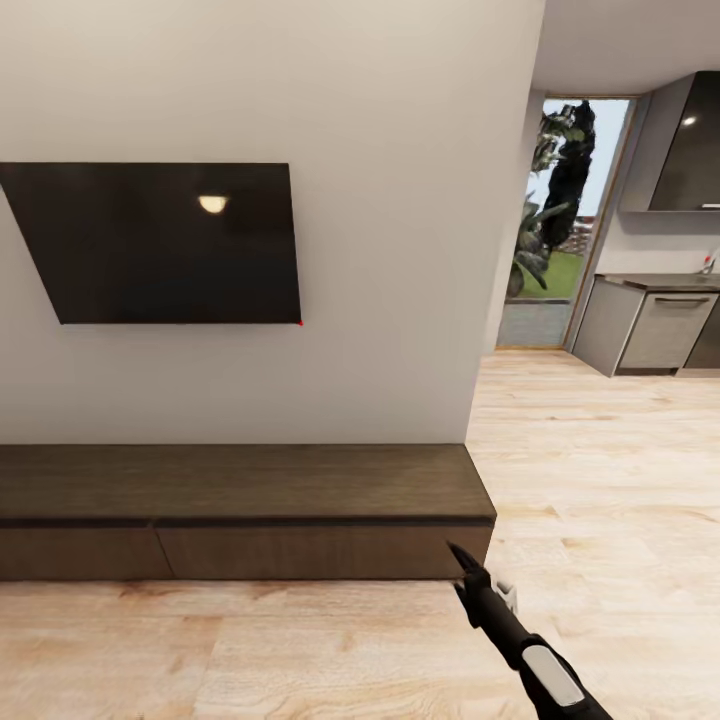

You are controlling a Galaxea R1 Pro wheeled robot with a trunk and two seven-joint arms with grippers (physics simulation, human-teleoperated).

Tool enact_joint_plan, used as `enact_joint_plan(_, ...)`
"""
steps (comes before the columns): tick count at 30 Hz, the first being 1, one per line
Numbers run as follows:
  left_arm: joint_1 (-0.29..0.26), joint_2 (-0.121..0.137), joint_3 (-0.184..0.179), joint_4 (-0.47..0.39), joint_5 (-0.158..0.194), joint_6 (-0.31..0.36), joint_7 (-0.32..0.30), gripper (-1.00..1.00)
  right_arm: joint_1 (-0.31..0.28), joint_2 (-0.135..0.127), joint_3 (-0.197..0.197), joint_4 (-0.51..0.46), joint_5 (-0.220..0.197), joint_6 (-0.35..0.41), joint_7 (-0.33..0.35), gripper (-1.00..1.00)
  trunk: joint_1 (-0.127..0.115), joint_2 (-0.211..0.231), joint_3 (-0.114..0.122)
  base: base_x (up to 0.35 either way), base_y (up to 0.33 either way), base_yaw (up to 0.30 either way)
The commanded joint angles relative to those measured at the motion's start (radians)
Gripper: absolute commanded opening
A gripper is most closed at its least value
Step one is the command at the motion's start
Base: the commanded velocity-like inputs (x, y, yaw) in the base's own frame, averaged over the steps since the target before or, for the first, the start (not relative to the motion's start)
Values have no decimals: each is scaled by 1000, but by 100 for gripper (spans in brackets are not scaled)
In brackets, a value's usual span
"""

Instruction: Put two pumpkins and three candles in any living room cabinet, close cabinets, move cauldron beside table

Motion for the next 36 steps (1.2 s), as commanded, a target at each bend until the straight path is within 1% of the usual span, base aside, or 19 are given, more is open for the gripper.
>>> enact_joint_plan(1,16,1,0,-18,1,-4,-3,100,-1,-2,-15,11,-9,10,3,100,0,0,-1,78,0,0)
enact_joint_plan(5,37,3,-1,-38,0,-9,-3,100,-1,-6,-39,28,-10,10,6,100,0,0,-1,189,17,0)
enact_joint_plan(10,44,5,-1,-43,-1,-9,-3,100,-1,-8,-46,33,-11,8,10,100,0,0,-1,290,85,0)
enact_joint_plan(13,44,5,-2,-44,-2,-9,-3,100,-1,-15,-47,34,-11,7,20,100,0,0,-1,311,106,0)
enact_joint_plan(15,45,5,-2,-44,-1,-9,-3,100,-1,-24,-48,36,-11,7,39,100,0,0,-1,296,108,0)
enact_joint_plan(17,45,5,-2,-45,0,-9,-6,100,-1,-30,-48,50,-11,7,75,100,0,0,-1,215,76,0)
enact_joint_plan(18,45,6,-2,-46,0,-9,-10,100,-1,-36,-49,65,-11,7,109,100,0,0,-1,125,43,0)
enact_joint_plan(20,46,6,-2,-49,-1,-9,-15,100,-1,-47,-49,90,-11,7,157,100,0,0,-1,82,29,0)
enact_joint_plan(22,47,6,-2,-54,-1,-9,-18,100,-1,-62,-50,105,-12,8,190,100,0,0,-1,42,15,0)
enact_joint_plan(25,47,6,-2,-60,-1,-8,-21,100,-1,-78,-51,117,-13,8,218,100,0,0,-1,94,6,0)
enact_joint_plan(28,48,3,-2,-62,-1,-4,-21,100,-1,-84,-80,121,-12,8,231,100,0,0,-1,99,2,0)
enact_joint_plan(29,49,1,-2,-63,-2,-4,-21,100,-1,-85,-103,125,-10,8,235,100,0,0,-1,50,1,0)
enact_joint_plan(31,55,0,-2,-66,-2,-6,-21,100,-1,-88,-127,136,-10,8,239,100,0,0,-1,33,1,0)
enact_joint_plan(34,61,-1,-2,-77,-2,-8,-22,100,-1,-88,-140,143,-10,8,241,100,0,0,-1,17,0,0)
enact_joint_plan(36,75,-1,-2,-100,-2,-7,-22,100,-1,-87,-147,146,-10,8,243,100,0,0,-1,8,0,0)
